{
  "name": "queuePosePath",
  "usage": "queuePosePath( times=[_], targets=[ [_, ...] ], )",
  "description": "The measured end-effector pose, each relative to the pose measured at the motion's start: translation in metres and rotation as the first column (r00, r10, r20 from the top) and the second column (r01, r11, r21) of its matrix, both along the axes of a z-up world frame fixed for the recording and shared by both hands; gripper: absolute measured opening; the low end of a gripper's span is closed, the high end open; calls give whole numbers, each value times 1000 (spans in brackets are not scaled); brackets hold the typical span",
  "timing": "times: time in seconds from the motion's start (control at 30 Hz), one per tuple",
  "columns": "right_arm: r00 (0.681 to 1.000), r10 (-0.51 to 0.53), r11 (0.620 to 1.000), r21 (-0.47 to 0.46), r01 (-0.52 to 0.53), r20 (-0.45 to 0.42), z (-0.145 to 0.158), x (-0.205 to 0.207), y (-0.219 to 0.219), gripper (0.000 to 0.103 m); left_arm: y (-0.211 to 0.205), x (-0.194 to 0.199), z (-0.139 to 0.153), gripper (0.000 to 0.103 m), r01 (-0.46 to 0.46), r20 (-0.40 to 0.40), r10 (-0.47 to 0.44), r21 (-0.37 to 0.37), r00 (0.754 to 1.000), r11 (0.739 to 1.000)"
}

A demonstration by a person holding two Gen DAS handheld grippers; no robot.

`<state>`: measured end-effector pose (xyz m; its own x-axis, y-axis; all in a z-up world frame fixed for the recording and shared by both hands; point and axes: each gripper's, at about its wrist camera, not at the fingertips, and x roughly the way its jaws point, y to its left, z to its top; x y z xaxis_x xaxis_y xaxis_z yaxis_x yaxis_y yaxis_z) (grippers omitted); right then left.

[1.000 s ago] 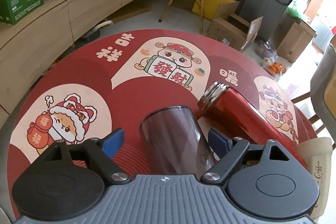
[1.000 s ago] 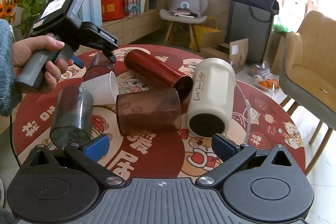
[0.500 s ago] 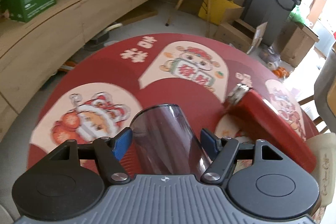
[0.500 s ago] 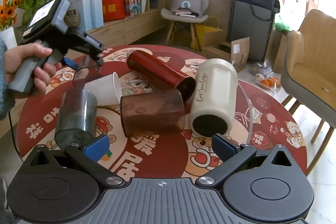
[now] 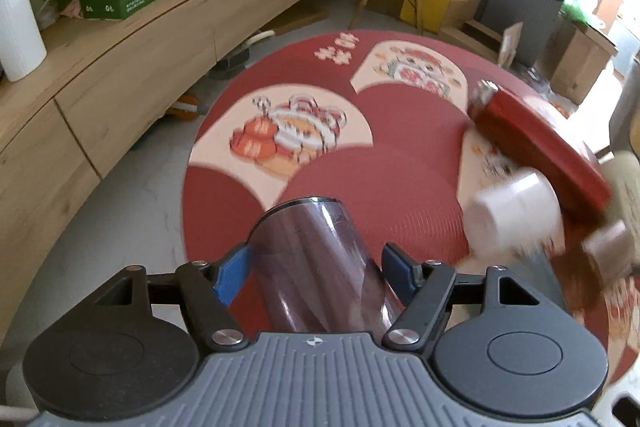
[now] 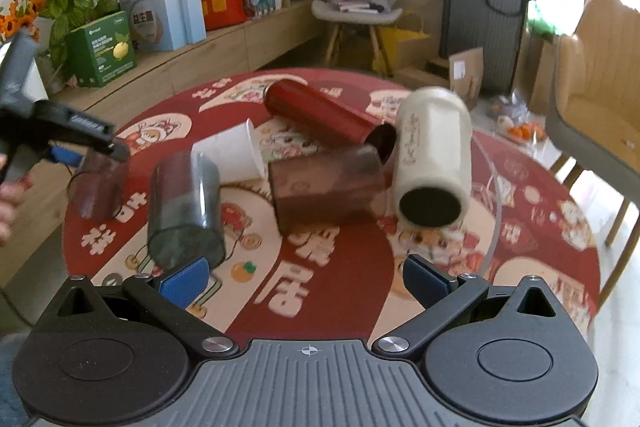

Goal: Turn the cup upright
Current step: 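Lift the purple cup with the left gripper and rotate it upright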

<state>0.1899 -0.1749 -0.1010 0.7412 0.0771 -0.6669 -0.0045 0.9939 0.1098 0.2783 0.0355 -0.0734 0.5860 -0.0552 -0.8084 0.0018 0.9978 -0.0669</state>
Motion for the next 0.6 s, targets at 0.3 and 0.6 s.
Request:
queuePosePath(
  times=[0.3, 0.6],
  targets=[
    [1000, -2, 1000, -6, 2, -23, -1, -15, 12, 103, -17, -39, -3, 74, 35, -9, -36, -82, 999, 996],
    [997, 74, 997, 28, -74, 11, 6, -16, 27, 103, -22, -52, -5, 81, 40, -16, -43, -147, 999, 988]
  ],
)
